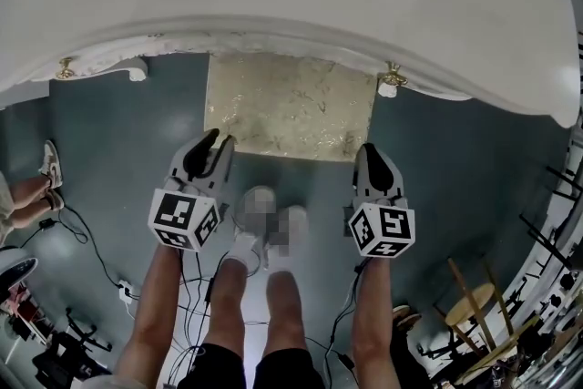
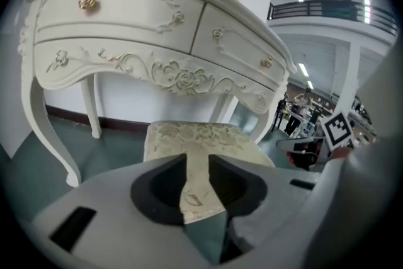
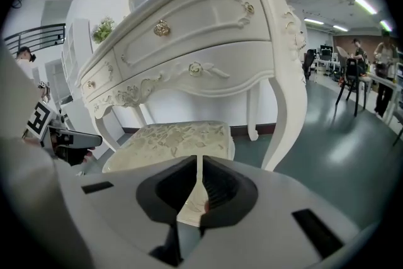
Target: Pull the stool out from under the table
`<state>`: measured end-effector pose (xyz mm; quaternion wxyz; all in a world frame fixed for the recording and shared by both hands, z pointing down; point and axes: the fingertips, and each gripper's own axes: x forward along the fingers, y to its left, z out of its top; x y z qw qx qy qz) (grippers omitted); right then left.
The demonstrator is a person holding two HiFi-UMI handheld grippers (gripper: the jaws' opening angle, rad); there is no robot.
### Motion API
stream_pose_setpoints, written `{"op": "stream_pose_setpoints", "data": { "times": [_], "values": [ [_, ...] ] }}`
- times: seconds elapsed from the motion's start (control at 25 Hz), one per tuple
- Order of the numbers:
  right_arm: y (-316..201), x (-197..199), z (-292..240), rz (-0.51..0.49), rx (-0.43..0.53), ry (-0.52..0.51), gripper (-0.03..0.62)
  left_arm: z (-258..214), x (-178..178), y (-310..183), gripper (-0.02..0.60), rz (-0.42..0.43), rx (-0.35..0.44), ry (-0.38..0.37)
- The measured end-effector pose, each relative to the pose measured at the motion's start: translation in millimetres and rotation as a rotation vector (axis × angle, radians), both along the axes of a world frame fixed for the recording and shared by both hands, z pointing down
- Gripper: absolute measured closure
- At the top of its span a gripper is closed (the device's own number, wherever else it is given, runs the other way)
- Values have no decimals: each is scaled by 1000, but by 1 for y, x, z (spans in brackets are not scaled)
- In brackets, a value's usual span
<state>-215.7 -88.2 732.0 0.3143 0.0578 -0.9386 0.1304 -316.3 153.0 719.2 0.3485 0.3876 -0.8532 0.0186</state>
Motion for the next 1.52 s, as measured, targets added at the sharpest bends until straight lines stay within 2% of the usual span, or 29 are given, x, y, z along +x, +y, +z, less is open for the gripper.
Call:
{"op": "stream_pose_setpoints", "data": {
  "times": [0.04, 0.08, 0.12, 0.2, 0.44, 0.6, 0.84, 1.04, 1.2, 1.24, 1.4, 1.52],
  "values": [
    [-1, -2, 3, -5, -16, 5, 571, 2, -4, 2, 473, -16, 10, 12],
    [-1, -4, 7, -13, -38, 11, 519, 5, -9, 4, 449, -31, 16, 16],
    [0, -6, 11, -24, -62, 19, 439, 7, -13, 5, 408, -44, 23, 21],
    [-1, -9, 20, -40, -96, 38, 355, 14, -18, 7, 348, -59, 37, 45],
    [-5, -14, 52, -48, -192, 95, 254, 45, -31, 17, 261, -114, 14, 124],
    [-11, -18, 62, -35, -235, 122, 237, 58, -32, 13, 252, -112, 14, 182],
    [-10, -23, 65, -53, -305, 125, 223, 73, -39, 12, 252, -106, 8, 226],
    [-6, -28, 65, -82, -352, 115, 220, 79, -42, 12, 214, -105, 59, 280],
    [-5, -30, 67, -96, -374, 105, 214, 82, -44, 13, 197, -91, 71, 274],
    [-4, -31, 68, -99, -380, 104, 209, 84, -45, 14, 177, -91, 80, 282],
    [-3, -33, 72, -113, -410, 94, 195, 95, -45, 14, 140, -85, 154, 375],
    [0, -35, 77, -134, -450, 77, 189, 101, -47, 13, 127, -51, 185, 412]
  ]
}}
